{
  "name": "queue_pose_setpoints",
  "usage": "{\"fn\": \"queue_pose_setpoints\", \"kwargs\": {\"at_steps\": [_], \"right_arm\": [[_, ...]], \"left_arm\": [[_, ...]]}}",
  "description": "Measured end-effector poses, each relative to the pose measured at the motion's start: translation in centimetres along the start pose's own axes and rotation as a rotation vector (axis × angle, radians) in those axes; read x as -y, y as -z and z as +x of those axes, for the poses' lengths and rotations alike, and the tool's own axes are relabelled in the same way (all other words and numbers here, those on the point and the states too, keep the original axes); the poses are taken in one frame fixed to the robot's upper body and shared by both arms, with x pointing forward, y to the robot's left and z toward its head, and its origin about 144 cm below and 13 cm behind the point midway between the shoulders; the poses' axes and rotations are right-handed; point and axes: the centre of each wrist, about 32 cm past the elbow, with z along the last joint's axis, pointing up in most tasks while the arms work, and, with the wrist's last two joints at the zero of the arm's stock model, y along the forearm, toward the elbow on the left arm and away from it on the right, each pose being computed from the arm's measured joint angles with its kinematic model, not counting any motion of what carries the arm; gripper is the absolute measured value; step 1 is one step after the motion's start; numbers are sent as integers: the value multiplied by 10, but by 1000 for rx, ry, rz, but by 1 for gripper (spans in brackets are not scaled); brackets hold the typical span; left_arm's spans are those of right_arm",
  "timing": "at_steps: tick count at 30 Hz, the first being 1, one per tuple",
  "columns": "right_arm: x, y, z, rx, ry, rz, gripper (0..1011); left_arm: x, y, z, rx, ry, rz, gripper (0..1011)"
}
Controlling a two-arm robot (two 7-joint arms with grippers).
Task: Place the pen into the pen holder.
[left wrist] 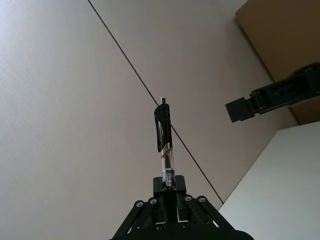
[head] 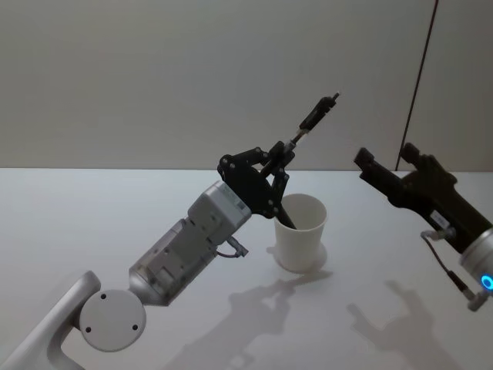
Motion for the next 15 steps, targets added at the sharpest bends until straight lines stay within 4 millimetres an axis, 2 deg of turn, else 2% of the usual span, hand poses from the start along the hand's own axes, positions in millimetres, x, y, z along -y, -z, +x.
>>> {"fn": "queue_pose_setpoints", "kwargs": {"at_steps": [15], "right_arm": [[-25,-7,-2,-106,-99,-25,1001]], "left_arm": [[0,0,0,0,1,0,142]]}}
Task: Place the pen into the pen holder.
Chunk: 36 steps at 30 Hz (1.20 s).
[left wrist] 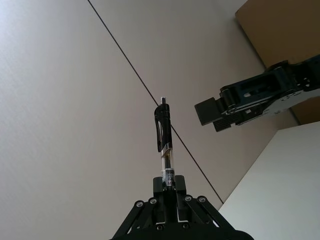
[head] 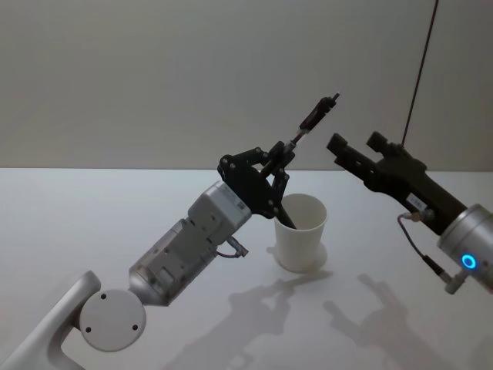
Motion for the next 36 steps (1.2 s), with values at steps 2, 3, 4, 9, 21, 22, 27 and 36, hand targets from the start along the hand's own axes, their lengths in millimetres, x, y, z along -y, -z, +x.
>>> {"fn": "queue_pose_setpoints", "kwargs": {"at_steps": [2,3,4,9,21,22,27,36], "right_arm": [[-3,0,0,-13,-11,-4,1001],[-4,-1,0,-16,-14,-6,1001],[-7,-1,0,-23,-20,-7,1002],[-15,-2,0,-50,-38,-14,1001],[-30,-3,0,-89,-57,-14,1002],[-32,-3,0,-92,-58,-13,1001],[-37,-4,-2,-101,-58,-10,1001],[-45,-5,-5,-113,-60,-5,1001]], "left_arm": [[0,0,0,0,0,0,142],[0,0,0,0,0,0,142],[0,0,0,0,0,0,142],[0,0,0,0,0,0,142],[0,0,0,0,-1,0,142],[0,0,0,0,-1,0,142],[0,0,0,0,-1,0,142],[0,0,0,0,-1,0,142]]}}
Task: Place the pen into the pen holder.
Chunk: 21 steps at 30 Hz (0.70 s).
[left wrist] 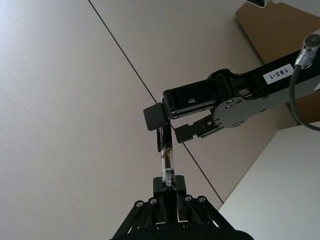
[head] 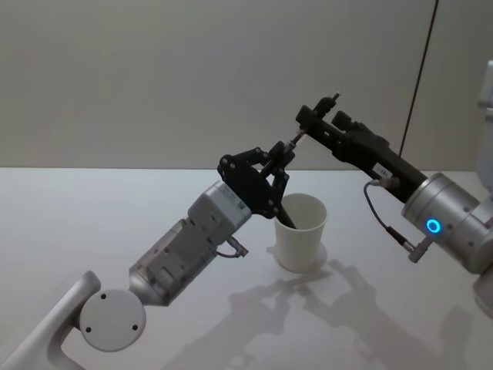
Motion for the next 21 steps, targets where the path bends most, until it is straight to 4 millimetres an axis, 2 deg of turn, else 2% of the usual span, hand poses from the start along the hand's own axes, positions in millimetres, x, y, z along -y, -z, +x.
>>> {"fn": "queue_pose_setpoints", "kwargs": {"at_steps": [4,9,12,16,17,19,20,21], "right_arm": [[-2,0,-1,-3,0,1,997],[-5,0,-2,-4,4,-1,906],[-6,1,-3,-5,9,-3,783],[-7,1,-4,-6,13,-6,705],[-8,1,-5,-6,15,-7,647],[-8,1,-5,-6,17,-8,603],[-8,2,-5,-6,19,-10,542],[-8,2,-5,-6,19,-10,531]], "left_arm": [[0,0,0,0,0,0,142],[0,0,0,0,0,0,142],[0,0,0,0,0,0,142],[0,0,0,0,0,0,142],[0,0,0,0,0,0,142],[0,0,0,0,0,0,142],[0,0,0,0,0,0,142],[0,0,0,0,0,0,142]]}}
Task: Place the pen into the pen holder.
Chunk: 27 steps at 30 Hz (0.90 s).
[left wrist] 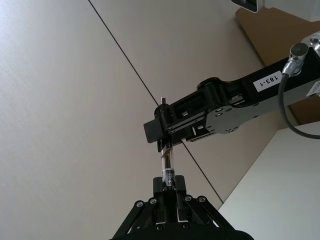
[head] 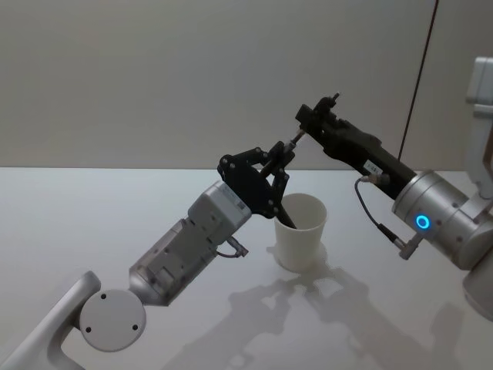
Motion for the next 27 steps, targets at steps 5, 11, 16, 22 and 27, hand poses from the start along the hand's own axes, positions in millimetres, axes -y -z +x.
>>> {"fn": "queue_pose_setpoints", "kwargs": {"at_steps": [5,11,16,22,27], "right_arm": [[-1,0,-1,-1,4,-2,383],[-1,0,-4,-4,1,-1,167],[-2,0,-4,-4,1,0,149],[-1,0,-5,-3,2,2,149],[-1,0,-6,-1,4,5,148]], "left_arm": [[0,0,0,0,0,0,142],[0,0,0,0,0,0,142],[0,0,0,0,0,1,142],[0,0,0,0,0,0,142],[0,0,0,0,0,0,146]]}}
